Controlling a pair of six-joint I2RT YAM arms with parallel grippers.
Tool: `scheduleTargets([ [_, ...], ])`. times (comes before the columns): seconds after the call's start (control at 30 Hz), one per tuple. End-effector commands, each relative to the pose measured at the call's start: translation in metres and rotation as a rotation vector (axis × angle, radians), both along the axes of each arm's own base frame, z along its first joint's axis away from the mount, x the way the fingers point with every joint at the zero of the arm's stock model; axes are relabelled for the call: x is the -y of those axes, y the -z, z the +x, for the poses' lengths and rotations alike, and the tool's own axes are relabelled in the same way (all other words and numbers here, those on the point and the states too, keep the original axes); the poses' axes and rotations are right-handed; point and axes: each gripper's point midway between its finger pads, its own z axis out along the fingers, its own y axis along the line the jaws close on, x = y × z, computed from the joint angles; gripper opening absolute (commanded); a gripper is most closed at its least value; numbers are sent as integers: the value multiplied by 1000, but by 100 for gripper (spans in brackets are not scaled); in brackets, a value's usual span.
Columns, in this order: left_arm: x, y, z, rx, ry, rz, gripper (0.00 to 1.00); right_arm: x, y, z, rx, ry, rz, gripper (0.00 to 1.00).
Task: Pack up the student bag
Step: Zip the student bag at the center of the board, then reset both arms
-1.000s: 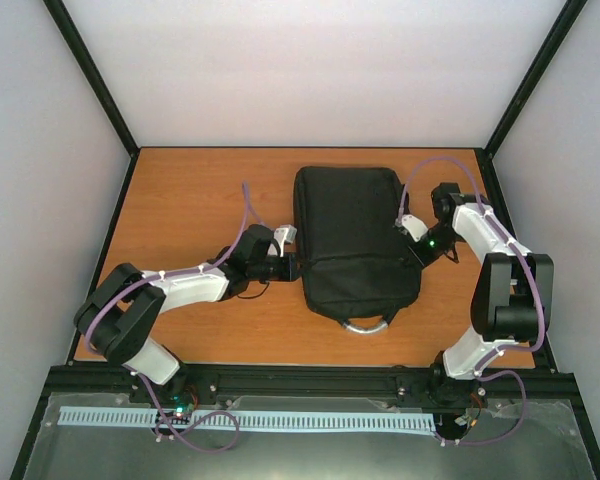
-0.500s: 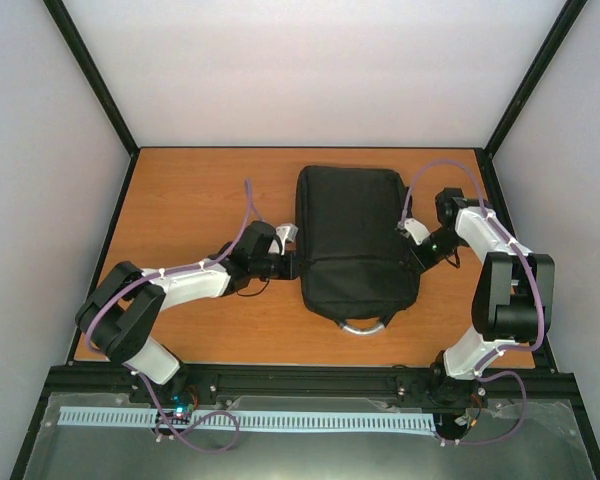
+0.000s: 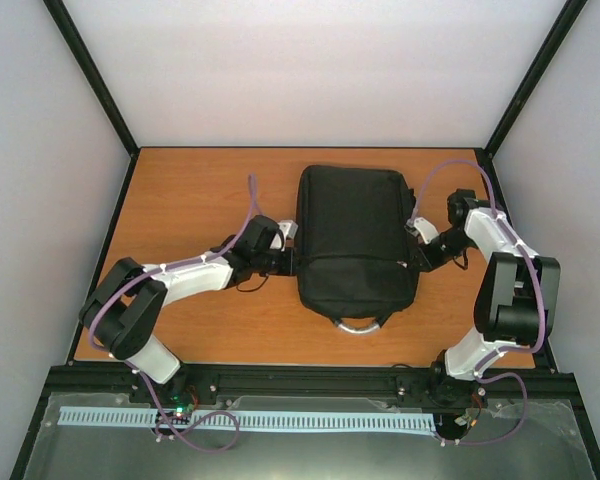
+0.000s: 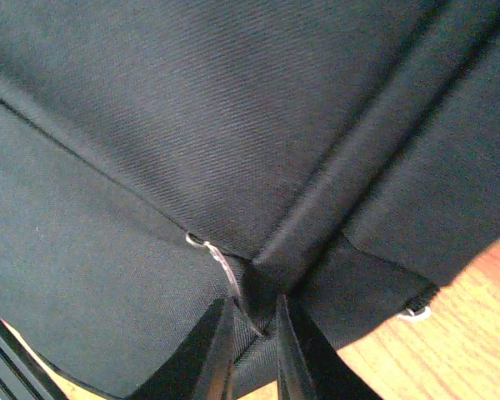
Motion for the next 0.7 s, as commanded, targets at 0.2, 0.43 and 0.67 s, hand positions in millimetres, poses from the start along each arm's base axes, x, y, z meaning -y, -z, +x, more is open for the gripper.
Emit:
scheduleTargets([
  [0.2, -39, -63, 22, 115, -90, 202, 71, 20, -51, 25, 199, 76, -85, 30],
  [0.43, -92, -164, 37, 275, -271, 370, 100, 17, -165, 60, 532, 134, -46, 53],
  [0.67, -161, -252, 47, 458, -460, 596, 100, 16, -280, 68, 936, 311, 67, 100],
])
